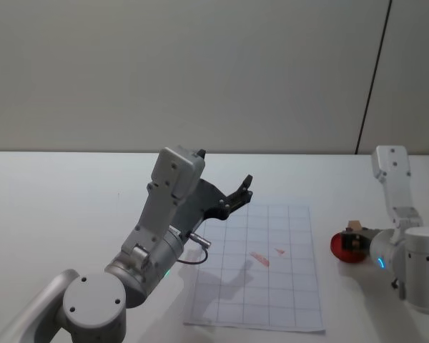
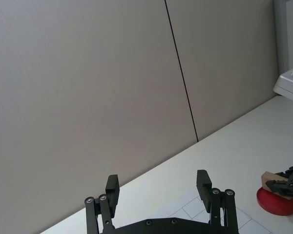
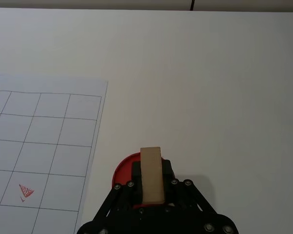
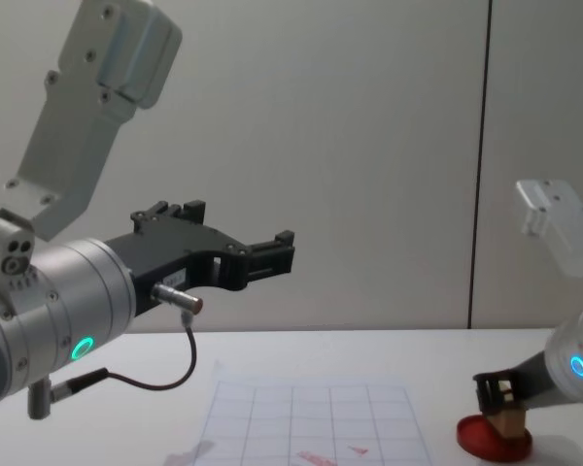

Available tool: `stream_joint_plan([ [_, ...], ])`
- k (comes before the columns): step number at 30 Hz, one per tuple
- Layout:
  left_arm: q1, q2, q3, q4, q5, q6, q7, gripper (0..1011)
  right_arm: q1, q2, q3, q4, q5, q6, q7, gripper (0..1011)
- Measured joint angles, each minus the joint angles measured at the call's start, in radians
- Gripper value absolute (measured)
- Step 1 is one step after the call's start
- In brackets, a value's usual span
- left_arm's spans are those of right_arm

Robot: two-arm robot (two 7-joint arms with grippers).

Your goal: Use the one hand to pick up the stamp and affix it onto the A4 paper.

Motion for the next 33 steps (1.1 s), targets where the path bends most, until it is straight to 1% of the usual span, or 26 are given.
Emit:
stream_joint_plan([
  [10, 0.0, 0.0, 0.0, 0.0, 0.0, 0.0, 0.0, 1002, 0.008, -0.006, -0.001, 0.009, -0.014, -0.008, 0.015, 228],
  [13, 0.0, 0.0, 0.0, 0.0, 0.0, 0.0, 0.0, 1002, 0.009, -0.007, -0.001, 0.01, -0.016, -0.009, 0.017, 305],
  [14, 0.0, 0.0, 0.0, 0.0, 0.0, 0.0, 0.0, 1002, 0.01, -0.007, -0.001, 0.011, -0.017, -0.01, 0.018, 347],
  [15, 0.0, 0.0, 0.0, 0.0, 0.0, 0.0, 0.0, 1002, 0.01, -0.008, -0.001, 0.011, -0.018, -0.01, 0.019, 347],
  [16, 0.0, 0.0, 0.0, 0.0, 0.0, 0.0, 0.0, 1002, 0.01, -0.008, -0.001, 0.012, -0.018, -0.01, 0.02, 409],
  [17, 0.0, 0.0, 0.0, 0.0, 0.0, 0.0, 0.0, 1002, 0.01, -0.008, -0.001, 0.012, -0.019, -0.011, 0.021, 449],
  [23, 0.0, 0.0, 0.0, 0.0, 0.0, 0.0, 0.0, 1002, 0.012, -0.009, -0.001, 0.013, -0.021, -0.012, 0.023, 634],
  [24, 0.0, 0.0, 0.0, 0.0, 0.0, 0.0, 0.0, 1002, 0.012, -0.009, -0.001, 0.013, -0.022, -0.012, 0.023, 652],
  [25, 0.0, 0.0, 0.0, 0.0, 0.0, 0.0, 0.0, 1002, 0.012, -0.009, -0.001, 0.014, -0.022, -0.012, 0.024, 697],
  [26, 0.0, 0.0, 0.0, 0.0, 0.0, 0.0, 0.0, 1002, 0.012, -0.009, -0.001, 0.014, -0.023, -0.012, 0.024, 709],
  [27, 0.0, 0.0, 0.0, 0.0, 0.0, 0.0, 0.0, 1002, 0.012, -0.009, -0.001, 0.014, -0.023, -0.013, 0.025, 765],
  [29, 0.0, 0.0, 0.0, 0.0, 0.0, 0.0, 0.0, 1002, 0.012, -0.01, -0.001, 0.014, -0.023, -0.015, 0.026, 828],
  [31, 0.0, 0.0, 0.0, 0.0, 0.0, 0.0, 0.0, 1002, 0.012, -0.01, 0.0, 0.013, -0.024, -0.021, 0.029, 842],
  [32, 0.0, 0.0, 0.0, 0.0, 0.0, 0.0, 0.0, 1002, 0.011, -0.01, 0.0, 0.012, -0.024, -0.024, 0.03, 892],
  [33, 0.0, 0.0, 0.0, 0.0, 0.0, 0.0, 0.0, 1002, 0.01, -0.01, 0.0, 0.01, -0.024, -0.031, 0.033, 914],
])
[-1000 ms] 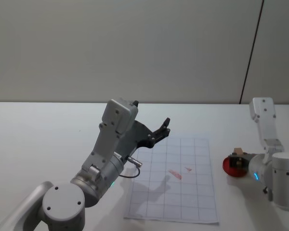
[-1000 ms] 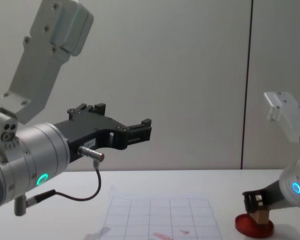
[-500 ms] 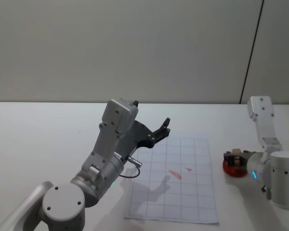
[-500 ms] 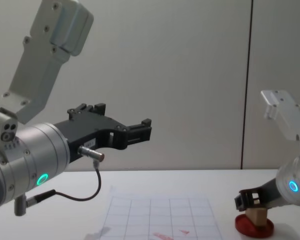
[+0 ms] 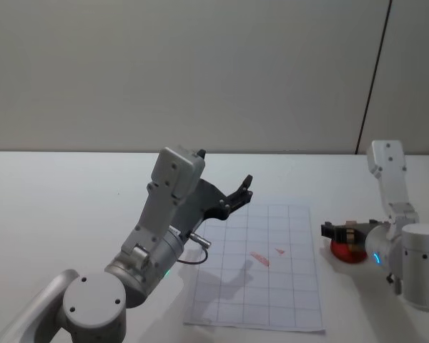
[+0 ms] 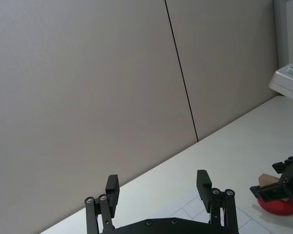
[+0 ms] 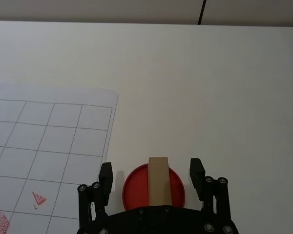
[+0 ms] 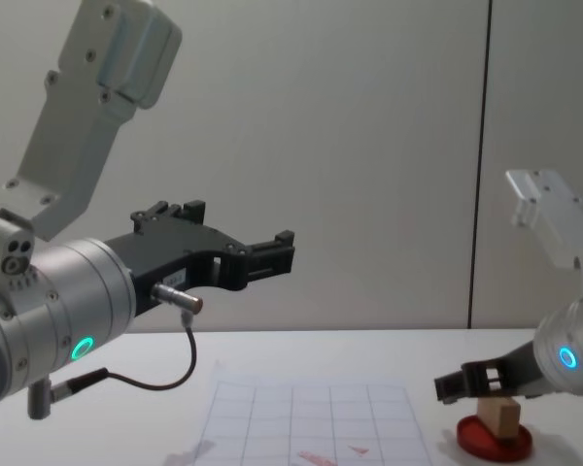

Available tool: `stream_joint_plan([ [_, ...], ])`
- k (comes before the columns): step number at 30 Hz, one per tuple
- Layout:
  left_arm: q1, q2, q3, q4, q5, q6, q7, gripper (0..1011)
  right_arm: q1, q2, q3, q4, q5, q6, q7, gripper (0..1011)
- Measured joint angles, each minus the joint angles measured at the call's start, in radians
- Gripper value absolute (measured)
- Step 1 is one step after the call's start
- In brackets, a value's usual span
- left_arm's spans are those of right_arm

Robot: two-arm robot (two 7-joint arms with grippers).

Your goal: Use the one hand to pick up the stamp and affix it onto the A4 paper.

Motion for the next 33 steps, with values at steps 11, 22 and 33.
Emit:
stream_joint_plan([
  [11, 0.0, 0.0, 0.0, 0.0, 0.0, 0.0, 0.0, 1002, -0.017, 0.0, 0.001, -0.033, 0.01, -0.095, 0.032, 1001],
  [22, 0.0, 0.0, 0.0, 0.0, 0.0, 0.0, 0.0, 1002, -0.044, 0.001, -0.004, -0.083, 0.029, -0.22, 0.09, 1001],
  [33, 0.0, 0.0, 0.0, 0.0, 0.0, 0.0, 0.0, 1002, -0.061, 0.001, -0.01, -0.118, 0.043, -0.29, 0.126, 1001],
])
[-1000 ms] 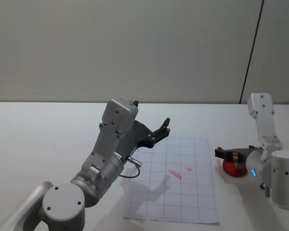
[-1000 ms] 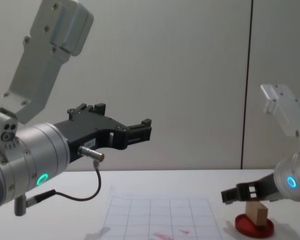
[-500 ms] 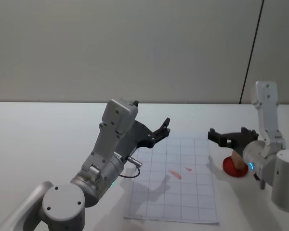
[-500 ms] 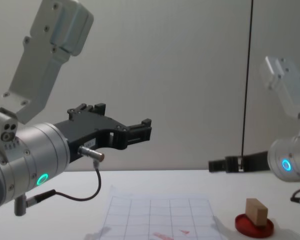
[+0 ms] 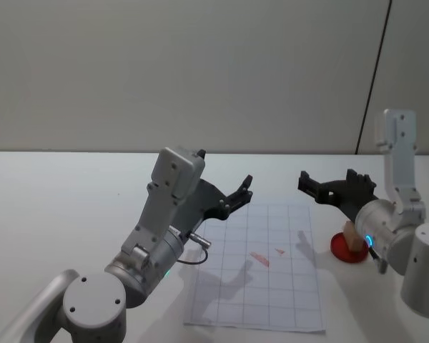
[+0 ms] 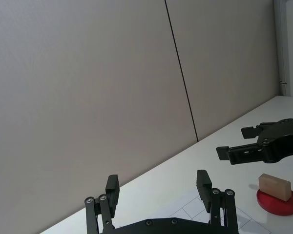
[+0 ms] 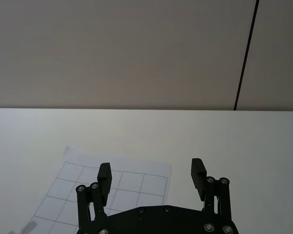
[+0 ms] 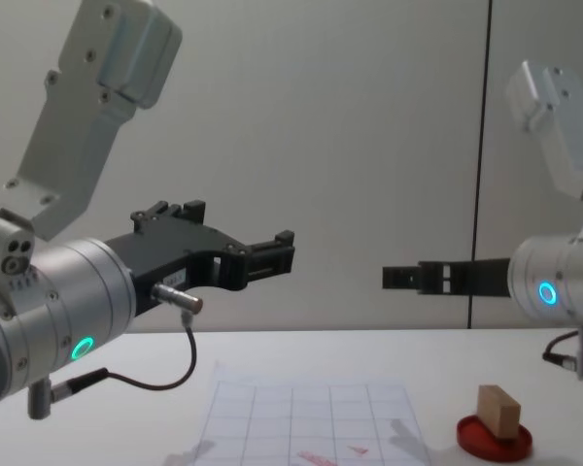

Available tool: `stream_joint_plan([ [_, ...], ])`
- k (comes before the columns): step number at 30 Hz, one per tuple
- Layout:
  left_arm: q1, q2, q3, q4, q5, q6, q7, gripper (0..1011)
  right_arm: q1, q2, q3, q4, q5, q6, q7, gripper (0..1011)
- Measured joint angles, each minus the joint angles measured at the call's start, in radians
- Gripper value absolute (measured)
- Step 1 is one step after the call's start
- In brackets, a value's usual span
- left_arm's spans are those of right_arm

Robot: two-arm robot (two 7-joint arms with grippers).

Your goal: Use the one hand to pick up the stamp and affix it onto the A4 paper.

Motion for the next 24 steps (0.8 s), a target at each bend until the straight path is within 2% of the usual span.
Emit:
stream_joint_plan([
  [24, 0.0, 0.0, 0.0, 0.0, 0.0, 0.0, 0.0, 1002, -0.01, 0.0, -0.003, -0.02, 0.007, -0.04, 0.021, 1001],
])
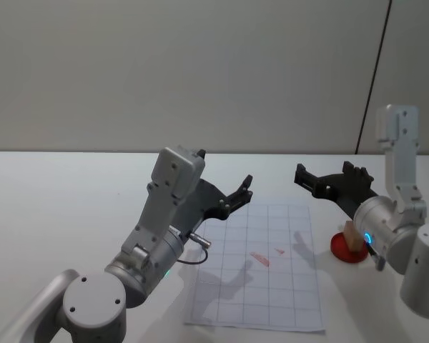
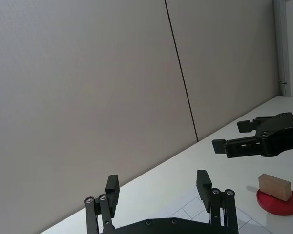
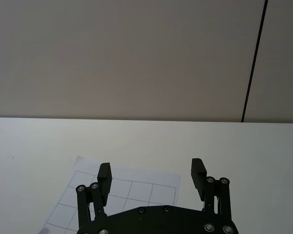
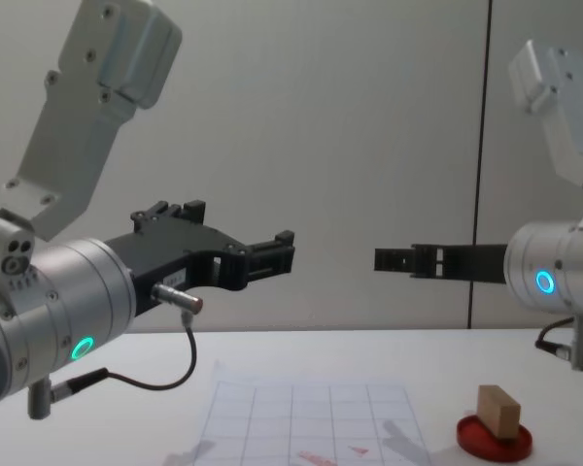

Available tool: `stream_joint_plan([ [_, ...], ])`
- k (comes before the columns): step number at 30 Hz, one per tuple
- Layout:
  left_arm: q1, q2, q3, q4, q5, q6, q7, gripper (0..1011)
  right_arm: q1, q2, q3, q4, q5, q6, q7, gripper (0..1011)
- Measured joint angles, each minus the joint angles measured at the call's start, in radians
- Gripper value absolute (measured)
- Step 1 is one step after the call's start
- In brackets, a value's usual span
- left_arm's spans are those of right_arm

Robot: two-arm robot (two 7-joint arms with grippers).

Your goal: Use the one hand to pick up the stamp and affix it onto the A4 paper.

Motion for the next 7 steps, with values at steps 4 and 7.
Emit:
stream_joint_plan([
  [4, 0.0, 0.0, 0.0, 0.0, 0.0, 0.0, 0.0, 1002, 0.0, 0.0, 0.0, -0.001, 0.0, -0.002, 0.001, 1001],
  [7, 0.0, 0.0, 0.0, 0.0, 0.0, 0.0, 0.0, 1002, -0.001, 0.0, 0.0, -0.001, 0.001, -0.003, 0.001, 1001],
])
